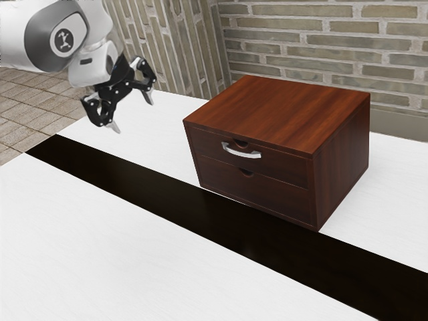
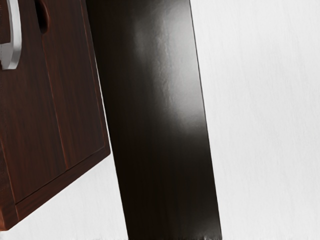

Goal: Pull the drawer handle with one arm to open the drawer

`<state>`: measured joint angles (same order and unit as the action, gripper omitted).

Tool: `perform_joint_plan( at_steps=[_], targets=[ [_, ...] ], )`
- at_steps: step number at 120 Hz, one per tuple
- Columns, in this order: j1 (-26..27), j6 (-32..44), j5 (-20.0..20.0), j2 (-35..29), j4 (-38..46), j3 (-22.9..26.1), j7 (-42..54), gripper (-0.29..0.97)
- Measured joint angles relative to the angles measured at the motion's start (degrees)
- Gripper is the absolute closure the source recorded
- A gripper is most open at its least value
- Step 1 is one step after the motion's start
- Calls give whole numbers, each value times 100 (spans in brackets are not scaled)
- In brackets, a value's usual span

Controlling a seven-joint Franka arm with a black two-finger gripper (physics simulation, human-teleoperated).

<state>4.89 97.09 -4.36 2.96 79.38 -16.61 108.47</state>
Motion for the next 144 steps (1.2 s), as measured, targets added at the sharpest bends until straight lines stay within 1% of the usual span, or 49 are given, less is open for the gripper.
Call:
perform_joint_plan(
  at_steps=[20,26,45,74,108,121,144],
  targets=[
    [-1,356,7,-47,97,-6,409,0],
    [82,414,7,-56,97,-105,498,0],
    [-30,572,1,209,96,-194,734,0],
    [-58,916,6,367,98,-320,967,0],
    [-250,1130,5,711,27,-391,643,0],
    [-281,1183,6,962,-213,-392,502,0],
    [-212,1230,12,1166,-327,-313,294,0]
  ],
)
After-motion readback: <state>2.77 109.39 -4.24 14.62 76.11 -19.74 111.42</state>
